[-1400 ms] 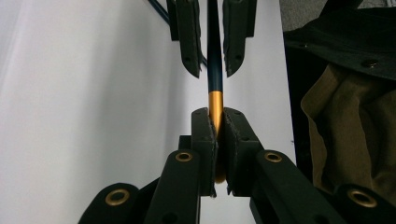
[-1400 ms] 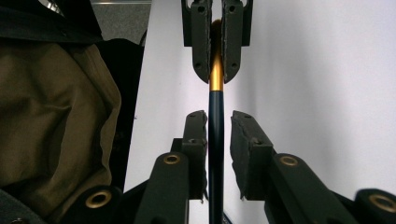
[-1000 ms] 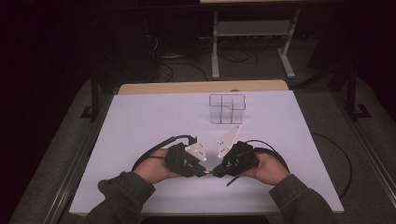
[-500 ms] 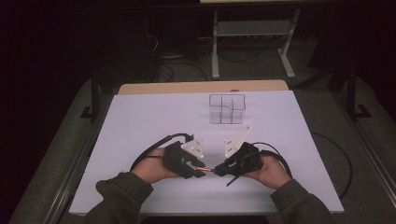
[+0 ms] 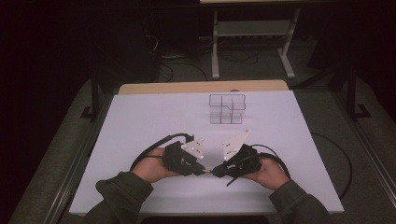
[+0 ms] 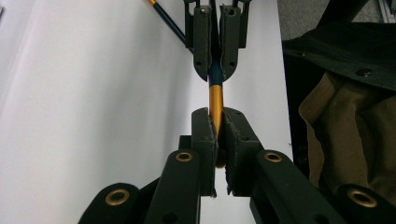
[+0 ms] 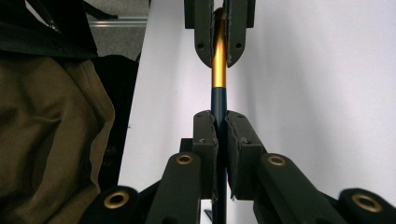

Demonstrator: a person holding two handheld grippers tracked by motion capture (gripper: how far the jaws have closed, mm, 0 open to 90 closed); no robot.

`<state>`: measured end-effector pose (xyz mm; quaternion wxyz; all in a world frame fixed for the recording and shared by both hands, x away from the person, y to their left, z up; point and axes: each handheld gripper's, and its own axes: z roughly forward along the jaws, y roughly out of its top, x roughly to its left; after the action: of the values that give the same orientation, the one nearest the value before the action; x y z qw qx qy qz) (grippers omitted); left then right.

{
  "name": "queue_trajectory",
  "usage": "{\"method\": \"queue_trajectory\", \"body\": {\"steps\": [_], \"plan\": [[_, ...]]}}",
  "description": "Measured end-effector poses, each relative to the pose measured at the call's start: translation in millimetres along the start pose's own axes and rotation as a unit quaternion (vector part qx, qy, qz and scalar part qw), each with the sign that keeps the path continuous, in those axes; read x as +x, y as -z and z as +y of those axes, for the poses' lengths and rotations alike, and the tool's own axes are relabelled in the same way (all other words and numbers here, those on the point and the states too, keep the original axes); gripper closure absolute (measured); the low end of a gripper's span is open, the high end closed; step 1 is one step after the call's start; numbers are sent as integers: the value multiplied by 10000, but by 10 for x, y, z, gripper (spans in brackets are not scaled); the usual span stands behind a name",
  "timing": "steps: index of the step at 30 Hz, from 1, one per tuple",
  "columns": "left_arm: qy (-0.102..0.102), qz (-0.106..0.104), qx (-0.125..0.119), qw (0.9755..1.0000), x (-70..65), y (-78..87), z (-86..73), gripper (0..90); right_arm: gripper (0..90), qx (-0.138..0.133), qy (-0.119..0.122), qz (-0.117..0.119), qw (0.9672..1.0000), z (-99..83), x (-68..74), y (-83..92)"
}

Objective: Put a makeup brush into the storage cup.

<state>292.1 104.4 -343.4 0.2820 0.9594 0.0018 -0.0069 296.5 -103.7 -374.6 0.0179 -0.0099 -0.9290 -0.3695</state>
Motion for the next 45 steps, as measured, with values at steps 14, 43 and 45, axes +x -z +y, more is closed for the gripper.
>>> {"method": "queue_trajectory", "body": {"steps": [14, 43, 45], "plan": [[-6, -18, 197, 9998, -9, -20, 50, 840, 739, 346, 74, -29, 9994, 174, -4, -30], [76, 16, 13, 10000, 14, 46, 28, 831, 823, -298, 55, -182, 9994, 32, 17, -40], [90, -21, -6, 10000, 22, 53, 25, 836, 822, -279, 82, -210, 9994, 45, 26, -36]]}}
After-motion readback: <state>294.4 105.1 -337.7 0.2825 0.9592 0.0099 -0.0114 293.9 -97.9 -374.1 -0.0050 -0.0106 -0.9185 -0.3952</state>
